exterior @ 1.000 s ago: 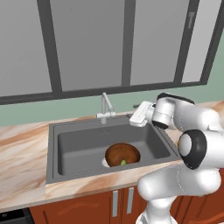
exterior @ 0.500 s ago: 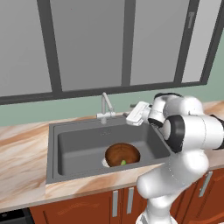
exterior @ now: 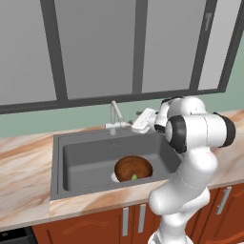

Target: Pick the lemon wedge from the cabinet and place it in the bowl. Then pick the bowl and place it in the sink. Then turn on the sink facuet.

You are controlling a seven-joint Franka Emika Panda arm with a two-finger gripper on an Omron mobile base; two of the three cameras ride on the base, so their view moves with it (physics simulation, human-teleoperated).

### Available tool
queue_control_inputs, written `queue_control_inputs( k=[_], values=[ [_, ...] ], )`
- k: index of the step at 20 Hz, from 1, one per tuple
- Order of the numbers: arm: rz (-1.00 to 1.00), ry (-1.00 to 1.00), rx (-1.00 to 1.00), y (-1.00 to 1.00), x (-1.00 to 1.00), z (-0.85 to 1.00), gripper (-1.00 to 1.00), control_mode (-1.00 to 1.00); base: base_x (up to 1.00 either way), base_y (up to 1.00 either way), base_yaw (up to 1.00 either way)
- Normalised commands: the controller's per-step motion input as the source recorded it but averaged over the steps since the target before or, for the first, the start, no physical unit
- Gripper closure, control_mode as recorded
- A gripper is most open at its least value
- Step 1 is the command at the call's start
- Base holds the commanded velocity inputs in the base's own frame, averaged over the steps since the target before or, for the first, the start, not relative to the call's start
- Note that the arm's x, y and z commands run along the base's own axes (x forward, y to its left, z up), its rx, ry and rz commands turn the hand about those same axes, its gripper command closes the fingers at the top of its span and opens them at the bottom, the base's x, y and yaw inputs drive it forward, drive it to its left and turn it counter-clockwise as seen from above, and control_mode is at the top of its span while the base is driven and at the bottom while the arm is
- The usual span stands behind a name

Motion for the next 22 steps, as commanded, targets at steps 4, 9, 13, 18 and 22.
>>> queue_control_inputs(
  k=[4,9,13,18,22],
  values=[
    [0.00,0.00,0.00,0.11,0.34,-0.19,-1.00,-1.00,0.00,0.00,0.00],
    [0.00,0.00,0.00,0.03,0.35,-0.35,-1.00,-1.00,0.00,0.00,0.00],
    [0.00,0.00,0.00,0.00,0.49,-0.29,-1.00,-1.00,0.00,0.00,0.00],
    [0.00,0.02,0.00,0.01,0.53,-0.08,-1.00,-1.00,0.00,0.00,0.00],
    [0.00,0.05,0.00,0.00,0.34,0.00,-1.00,-1.00,0.00,0.00,0.00]
  ],
)
